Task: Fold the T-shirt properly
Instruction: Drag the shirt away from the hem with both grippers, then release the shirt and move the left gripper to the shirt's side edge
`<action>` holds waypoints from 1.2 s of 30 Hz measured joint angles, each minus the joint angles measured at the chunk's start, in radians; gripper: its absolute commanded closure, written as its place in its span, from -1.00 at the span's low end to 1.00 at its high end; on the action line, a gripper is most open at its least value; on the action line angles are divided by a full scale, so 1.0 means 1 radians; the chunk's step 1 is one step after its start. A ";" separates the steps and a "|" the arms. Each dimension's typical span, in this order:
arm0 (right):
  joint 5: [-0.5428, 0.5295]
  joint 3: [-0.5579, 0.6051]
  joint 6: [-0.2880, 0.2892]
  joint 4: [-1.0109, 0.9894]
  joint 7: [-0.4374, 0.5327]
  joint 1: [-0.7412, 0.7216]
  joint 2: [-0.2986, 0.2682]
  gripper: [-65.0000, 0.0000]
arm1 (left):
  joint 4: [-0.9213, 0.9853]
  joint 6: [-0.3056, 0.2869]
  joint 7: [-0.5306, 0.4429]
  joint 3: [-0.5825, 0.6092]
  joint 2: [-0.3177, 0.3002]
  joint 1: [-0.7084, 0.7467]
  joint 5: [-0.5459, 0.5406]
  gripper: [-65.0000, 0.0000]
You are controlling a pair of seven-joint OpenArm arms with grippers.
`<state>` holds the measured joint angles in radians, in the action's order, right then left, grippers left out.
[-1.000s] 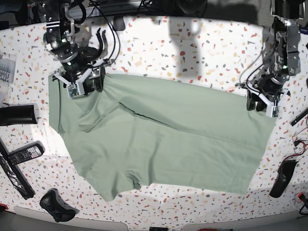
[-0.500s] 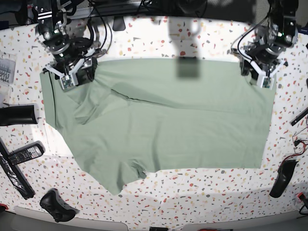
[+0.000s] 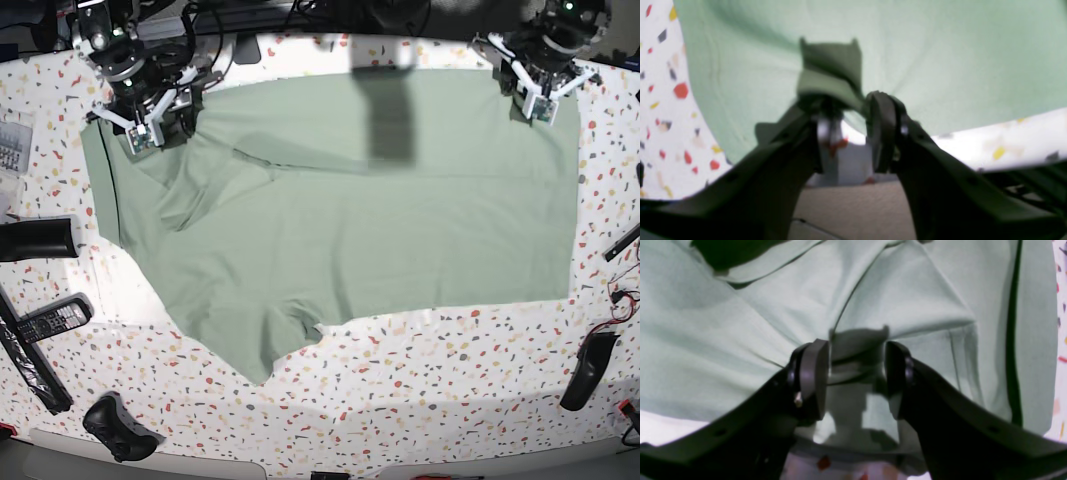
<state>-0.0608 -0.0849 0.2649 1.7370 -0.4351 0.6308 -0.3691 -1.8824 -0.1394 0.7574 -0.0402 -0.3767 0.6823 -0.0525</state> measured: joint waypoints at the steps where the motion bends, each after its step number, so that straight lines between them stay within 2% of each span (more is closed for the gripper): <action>1: 0.000 0.000 -0.007 0.004 0.002 0.009 0.000 0.16 | -0.008 0.000 0.008 0.001 0.000 0.002 0.018 0.44; 4: 0.000 0.000 -0.019 0.031 -0.002 0.054 0.000 0.16 | -0.037 0.035 0.045 0.006 0.000 0.010 0.053 0.44; 10: 0.005 0.001 -0.049 0.091 -0.040 0.113 0.000 0.16 | -0.087 0.043 0.090 0.006 0.000 0.013 0.077 0.44; 21: 0.027 0.001 -0.083 0.154 -0.084 0.103 0.000 0.16 | -0.099 0.043 0.029 0.006 0.000 -0.007 0.104 0.44; 24: 0.027 0.001 -0.090 0.175 -0.107 0.104 0.000 0.16 | -0.099 0.081 0.032 0.006 0.001 -0.038 0.132 0.44; 27: 0.034 0.004 -0.090 0.211 -0.129 0.106 0.000 0.16 | -0.118 0.110 0.074 0.006 0.000 -0.060 0.167 0.44; 32: 0.034 0.005 -0.090 0.288 -0.143 0.109 0.000 0.16 | -0.207 0.107 0.158 0.006 0.000 -0.056 0.174 0.44; 34: 0.035 0.005 -0.090 0.308 -0.146 0.109 0.000 0.16 | -0.254 0.109 0.156 0.006 0.000 -0.056 0.174 0.44; 36: 0.033 0.005 -0.089 0.326 -0.146 0.105 0.001 0.16 | -0.290 0.109 0.079 0.006 0.000 -0.056 0.173 0.44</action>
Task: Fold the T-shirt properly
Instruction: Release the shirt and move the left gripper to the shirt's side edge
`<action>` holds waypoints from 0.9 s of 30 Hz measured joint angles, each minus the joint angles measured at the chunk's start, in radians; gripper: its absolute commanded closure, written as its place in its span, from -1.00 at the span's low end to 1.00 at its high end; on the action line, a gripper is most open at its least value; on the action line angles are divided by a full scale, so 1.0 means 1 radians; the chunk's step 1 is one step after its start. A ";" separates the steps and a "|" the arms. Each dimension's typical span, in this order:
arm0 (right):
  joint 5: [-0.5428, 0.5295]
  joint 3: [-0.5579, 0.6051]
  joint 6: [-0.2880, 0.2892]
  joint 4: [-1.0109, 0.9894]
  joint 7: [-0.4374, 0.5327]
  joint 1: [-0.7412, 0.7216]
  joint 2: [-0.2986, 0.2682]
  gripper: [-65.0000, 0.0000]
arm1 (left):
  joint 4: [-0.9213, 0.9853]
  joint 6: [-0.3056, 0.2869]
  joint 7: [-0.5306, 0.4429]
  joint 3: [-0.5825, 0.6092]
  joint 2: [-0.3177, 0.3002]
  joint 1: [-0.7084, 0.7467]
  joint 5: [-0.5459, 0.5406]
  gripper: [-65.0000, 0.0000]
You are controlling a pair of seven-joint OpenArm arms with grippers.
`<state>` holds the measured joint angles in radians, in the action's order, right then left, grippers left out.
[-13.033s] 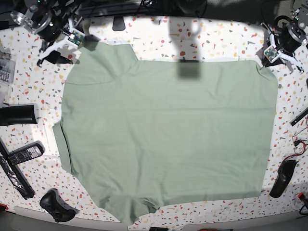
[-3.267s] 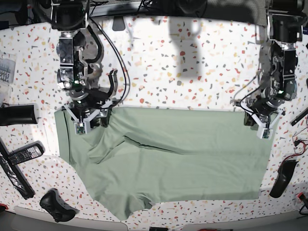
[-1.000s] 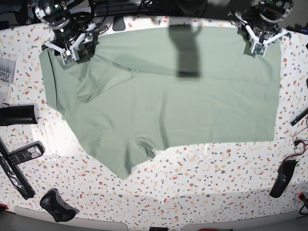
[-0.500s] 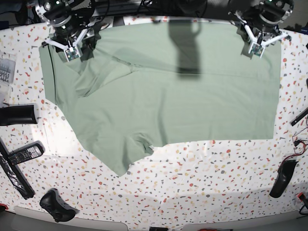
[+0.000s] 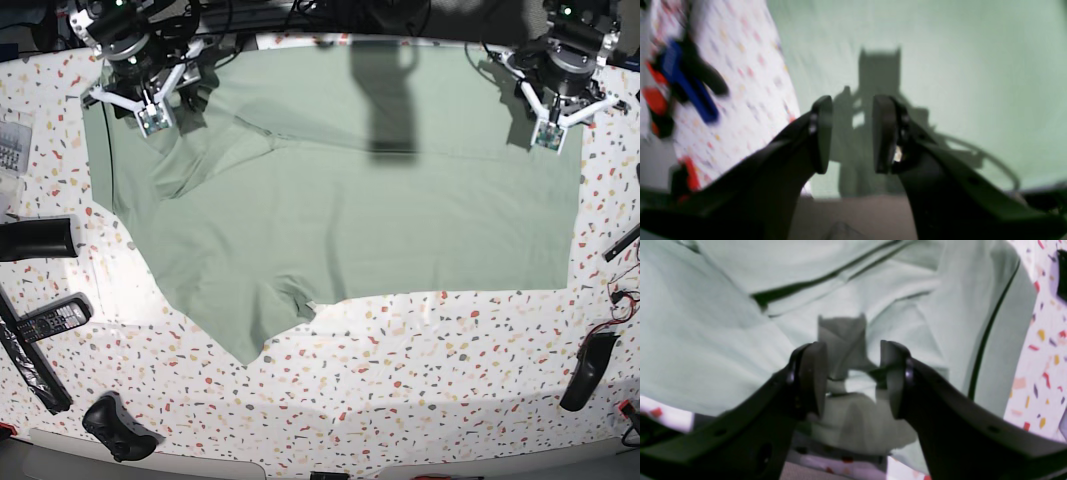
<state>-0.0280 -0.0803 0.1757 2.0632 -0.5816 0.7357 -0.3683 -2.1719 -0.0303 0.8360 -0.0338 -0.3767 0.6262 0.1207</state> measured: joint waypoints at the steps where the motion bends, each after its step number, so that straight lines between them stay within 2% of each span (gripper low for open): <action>1: -0.002 0.000 0.000 0.006 0.000 -0.007 0.000 0.16 | -0.013 -0.002 -0.054 0.000 0.000 -0.001 0.000 0.44; 3: -0.001 0.000 0.000 0.008 0.008 -0.032 -0.001 0.16 | -0.021 -0.005 -0.104 0.000 0.001 -0.026 0.000 0.36; 5: 0.001 0.000 0.000 0.008 0.006 -0.064 -0.003 0.16 | -0.018 -0.003 -0.096 0.000 0.003 -0.083 0.000 0.23; 8: 0.001 0.000 0.000 0.010 -0.007 -0.105 -0.003 0.16 | -0.016 -0.008 -0.046 0.000 0.000 -0.195 -0.001 0.18; 10: -0.001 0.000 0.001 0.011 -0.037 -0.125 -0.003 0.16 | -0.013 -0.032 0.007 0.000 0.001 -0.283 -0.001 0.18; 13: -0.002 0.000 0.006 0.011 -0.121 -0.157 -0.003 -0.05 | 0.022 -0.032 -0.015 0.000 -0.003 -0.386 -0.068 0.18; 15: -0.002 0.000 0.006 0.011 -0.138 -0.180 -0.001 -0.19 | 0.082 -0.045 -0.010 0.000 -0.008 -0.435 -0.147 0.18; 17: -0.002 0.000 0.006 0.011 -0.132 -0.205 -0.003 -0.20 | 0.163 -0.067 0.000 0.001 -0.014 -0.487 -0.195 0.18; 18: -0.002 0.000 0.006 0.011 -0.128 -0.221 -0.003 -0.20 | 0.204 -0.082 0.000 0.001 -0.014 -0.520 -0.200 0.18; 23: -0.002 0.000 0.006 0.012 -0.135 -0.283 -0.001 -0.20 | 0.483 -0.089 -0.003 0.000 -0.014 -0.722 -0.230 0.18; 26: -0.019 0.000 0.006 0.011 -0.154 -0.305 -0.001 -0.20 | 0.689 -0.193 -0.032 -0.001 -0.014 -0.850 -0.224 0.18; 27: -0.038 0.000 0.006 0.011 -0.164 -0.312 0.000 -0.20 | 0.763 -0.246 -0.034 -0.001 -0.014 -0.895 -0.222 0.18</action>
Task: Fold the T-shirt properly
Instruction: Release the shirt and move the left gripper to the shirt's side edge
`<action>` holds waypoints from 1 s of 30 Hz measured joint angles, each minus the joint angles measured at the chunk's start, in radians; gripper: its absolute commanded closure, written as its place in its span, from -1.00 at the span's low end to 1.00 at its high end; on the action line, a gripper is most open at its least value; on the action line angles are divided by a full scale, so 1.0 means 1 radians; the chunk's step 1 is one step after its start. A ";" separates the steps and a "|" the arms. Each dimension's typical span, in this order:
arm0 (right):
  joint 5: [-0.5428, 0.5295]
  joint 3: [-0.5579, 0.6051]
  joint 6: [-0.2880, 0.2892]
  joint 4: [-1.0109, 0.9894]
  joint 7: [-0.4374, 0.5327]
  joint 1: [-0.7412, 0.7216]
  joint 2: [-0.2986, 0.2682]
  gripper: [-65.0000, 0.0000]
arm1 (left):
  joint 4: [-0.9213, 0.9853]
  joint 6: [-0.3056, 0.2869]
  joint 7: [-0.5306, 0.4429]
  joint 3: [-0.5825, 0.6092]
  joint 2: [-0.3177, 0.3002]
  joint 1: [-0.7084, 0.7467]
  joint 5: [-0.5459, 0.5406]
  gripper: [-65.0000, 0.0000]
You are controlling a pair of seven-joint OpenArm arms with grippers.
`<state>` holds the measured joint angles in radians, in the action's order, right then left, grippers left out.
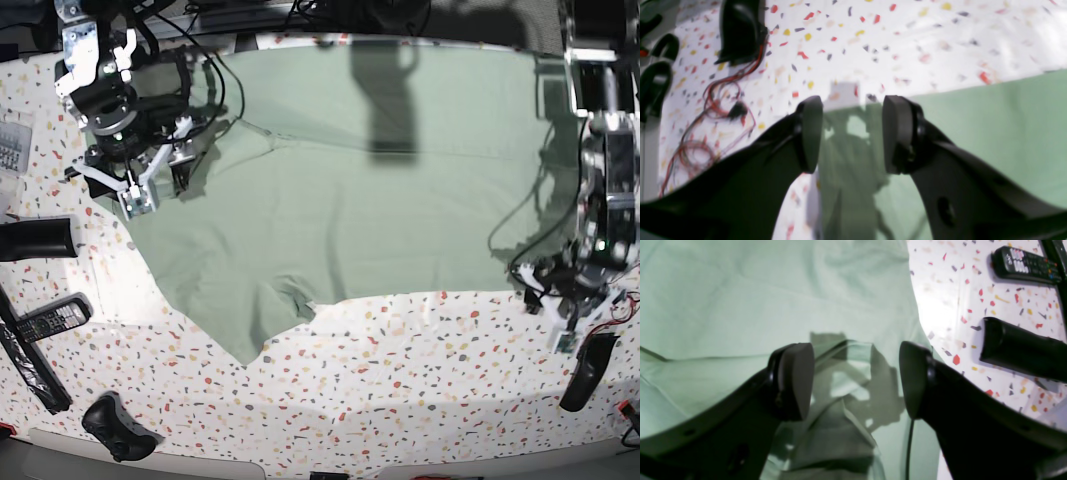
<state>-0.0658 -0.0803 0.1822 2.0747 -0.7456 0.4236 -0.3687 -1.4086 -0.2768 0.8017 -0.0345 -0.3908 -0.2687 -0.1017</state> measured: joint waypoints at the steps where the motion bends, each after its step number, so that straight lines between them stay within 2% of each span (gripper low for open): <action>1: -0.013 0.000 0.000 0.000 -0.001 -0.005 0.000 -0.20 | 0.076 -0.041 -0.011 0.000 0.000 -0.041 -0.002 0.18; 3: -0.021 0.000 0.000 0.000 -0.003 -0.009 0.000 -0.20 | 0.229 -0.072 -0.045 0.002 0.000 -0.113 0.000 0.18; 6: -0.022 0.000 0.000 0.000 -0.013 -0.005 0.000 -0.20 | 0.441 -0.072 -0.109 0.003 -0.021 -0.196 -0.020 0.18; 11: -0.021 0.000 0.000 0.000 -0.039 -0.006 0.003 -0.20 | 0.673 -0.077 -0.227 0.003 -0.141 -0.292 -0.167 0.18; 14: -0.021 0.000 0.000 0.000 -0.039 -0.006 0.003 -0.20 | 0.758 -0.196 -0.233 -0.001 -0.222 -0.323 -0.302 0.18; 16: -0.021 0.000 0.000 0.000 -0.038 -0.006 0.003 -0.20 | 0.798 -0.246 -0.235 -0.002 -0.243 -0.325 -0.392 0.18; 22: -0.021 0.000 0.000 0.000 -0.043 -0.006 0.003 -0.20 | 0.949 -0.257 -0.305 0.001 -0.214 -0.319 -0.521 0.18; 27: -0.021 0.000 0.000 0.000 -0.049 -0.006 0.003 -0.20 | 1.002 -0.259 -0.383 0.001 -0.192 -0.320 -0.467 0.18; 30: -0.021 0.000 0.000 0.000 -0.049 -0.006 0.003 -0.20 | 1.006 -0.259 -0.369 0.001 -0.170 -0.316 -0.469 0.18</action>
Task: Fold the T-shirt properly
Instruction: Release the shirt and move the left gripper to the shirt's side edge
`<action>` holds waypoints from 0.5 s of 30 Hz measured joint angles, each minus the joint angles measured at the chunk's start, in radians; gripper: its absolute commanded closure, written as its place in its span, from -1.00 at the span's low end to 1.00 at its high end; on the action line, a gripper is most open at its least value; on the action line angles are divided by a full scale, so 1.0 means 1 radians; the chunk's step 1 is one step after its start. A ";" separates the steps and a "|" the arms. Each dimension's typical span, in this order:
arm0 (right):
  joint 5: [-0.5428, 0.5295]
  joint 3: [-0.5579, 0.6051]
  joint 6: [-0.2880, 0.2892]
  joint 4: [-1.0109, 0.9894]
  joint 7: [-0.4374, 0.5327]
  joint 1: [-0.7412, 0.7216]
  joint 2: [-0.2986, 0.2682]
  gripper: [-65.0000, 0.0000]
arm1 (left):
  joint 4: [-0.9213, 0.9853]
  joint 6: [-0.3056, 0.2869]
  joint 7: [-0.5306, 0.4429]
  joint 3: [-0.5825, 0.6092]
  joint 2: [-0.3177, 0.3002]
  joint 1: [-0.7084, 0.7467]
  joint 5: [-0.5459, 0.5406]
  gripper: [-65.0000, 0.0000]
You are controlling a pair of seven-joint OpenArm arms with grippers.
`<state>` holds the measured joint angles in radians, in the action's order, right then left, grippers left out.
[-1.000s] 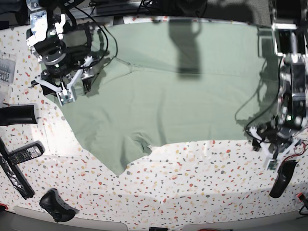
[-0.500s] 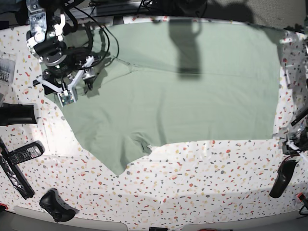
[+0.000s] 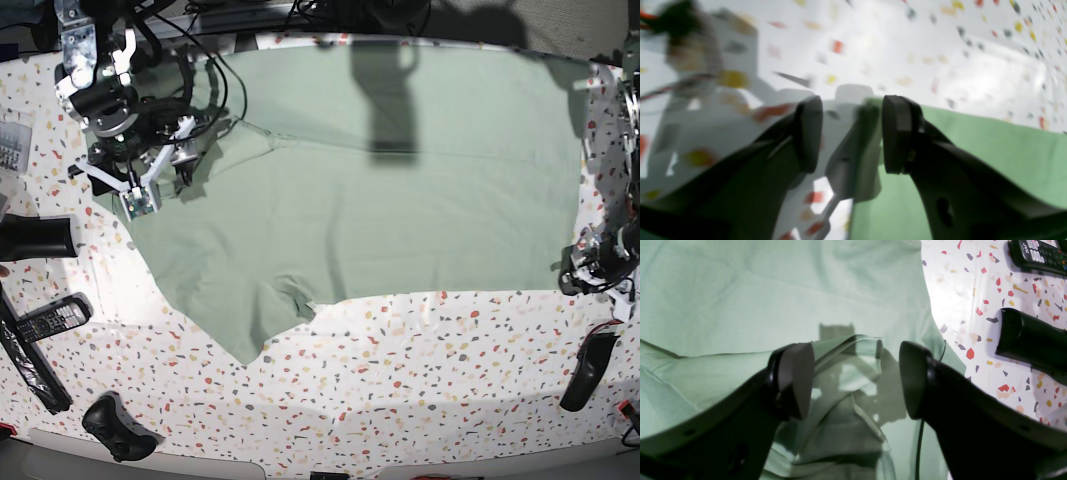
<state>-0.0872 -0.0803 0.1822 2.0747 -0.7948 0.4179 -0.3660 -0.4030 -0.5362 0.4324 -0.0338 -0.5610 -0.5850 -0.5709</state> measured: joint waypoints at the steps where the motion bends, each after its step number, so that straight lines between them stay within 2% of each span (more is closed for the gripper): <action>1: 0.000 0.000 0.000 0.000 0.000 0.000 0.000 -0.20 | -0.001 0.000 0.002 0.000 0.006 0.000 -0.001 0.18; 7: 0.000 0.000 0.000 0.000 0.000 0.000 0.000 -0.20 | -0.003 -0.001 0.001 -0.001 0.051 -0.003 -0.001 0.18; 9: 0.000 0.000 0.000 0.000 0.000 0.000 0.000 -0.20 | -0.003 -0.005 -0.003 -0.001 0.056 -0.005 0.032 0.24; 15: 0.000 0.000 0.000 0.000 0.000 0.000 0.000 -0.20 | -0.005 -0.004 0.009 -0.001 0.053 -0.006 0.101 0.92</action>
<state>-0.0872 -0.0803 0.1822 2.0747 -0.7952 0.4179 -0.3660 -0.4076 -0.5404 0.4416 -0.0349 -0.5079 -0.5907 -0.4698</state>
